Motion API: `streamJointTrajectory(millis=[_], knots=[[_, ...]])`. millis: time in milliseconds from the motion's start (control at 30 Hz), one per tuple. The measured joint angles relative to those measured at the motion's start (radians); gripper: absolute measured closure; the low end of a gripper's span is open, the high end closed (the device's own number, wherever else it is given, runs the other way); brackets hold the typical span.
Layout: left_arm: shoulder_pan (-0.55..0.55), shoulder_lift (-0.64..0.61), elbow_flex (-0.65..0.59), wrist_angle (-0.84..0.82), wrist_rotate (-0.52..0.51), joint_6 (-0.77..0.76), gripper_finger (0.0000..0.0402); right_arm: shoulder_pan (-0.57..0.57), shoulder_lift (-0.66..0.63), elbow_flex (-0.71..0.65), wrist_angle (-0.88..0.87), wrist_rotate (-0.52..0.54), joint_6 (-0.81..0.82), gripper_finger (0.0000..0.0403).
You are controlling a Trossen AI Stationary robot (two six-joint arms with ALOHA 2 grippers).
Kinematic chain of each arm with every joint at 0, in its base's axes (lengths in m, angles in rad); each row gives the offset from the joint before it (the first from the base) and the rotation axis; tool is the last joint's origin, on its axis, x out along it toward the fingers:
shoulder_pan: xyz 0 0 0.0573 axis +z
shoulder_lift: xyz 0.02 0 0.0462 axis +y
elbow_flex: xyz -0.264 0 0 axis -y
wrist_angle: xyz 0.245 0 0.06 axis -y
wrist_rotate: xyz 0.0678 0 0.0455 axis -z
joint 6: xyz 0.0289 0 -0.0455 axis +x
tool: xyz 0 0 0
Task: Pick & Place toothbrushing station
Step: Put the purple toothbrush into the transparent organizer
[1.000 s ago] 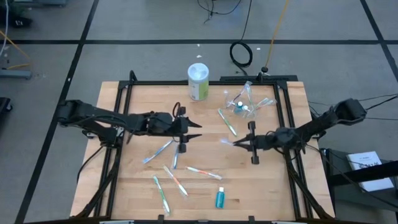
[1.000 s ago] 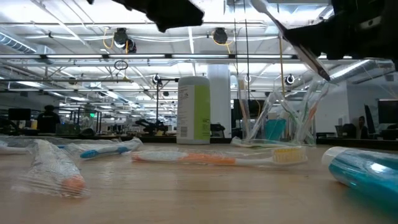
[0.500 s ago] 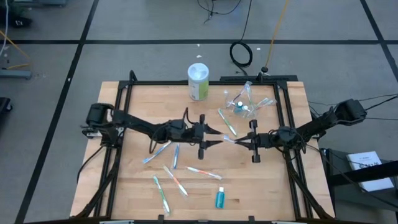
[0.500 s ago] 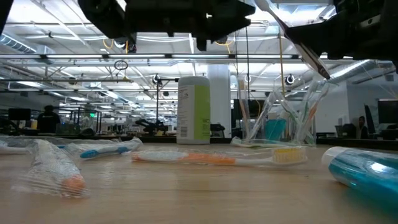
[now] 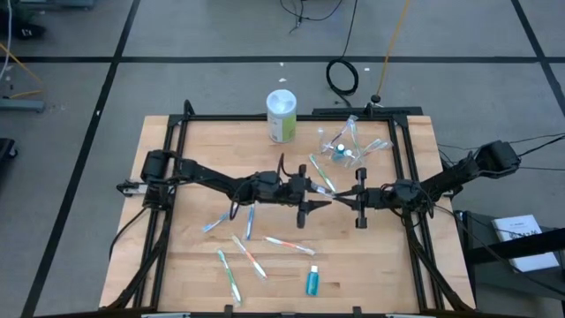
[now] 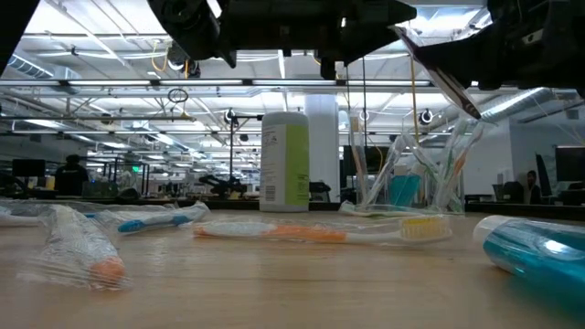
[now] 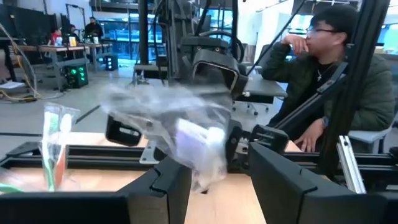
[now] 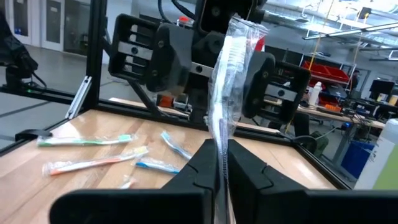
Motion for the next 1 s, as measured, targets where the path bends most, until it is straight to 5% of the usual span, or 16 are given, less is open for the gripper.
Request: streamJointTrajectory(millis=[300, 700, 1000], knots=[[0.019, 0.0, 0.0, -0.033, -0.006, -0.053, 0.0259, 0.0, 0.0, 0.0, 0.008, -0.001, 0.021, 0.0371], [0.031, -0.001, 0.0, -0.031, -0.008, -0.041, 0.0389, 0.0, 0.0, 0.0, -0.025, 0.076, 0.079, 0.0333], [0.054, -0.001, 0.0, -0.131, -0.035, -0.111, 0.037, 0.002, 0.0, 0.0, -0.075, 0.19, 0.061, 0.0273]])
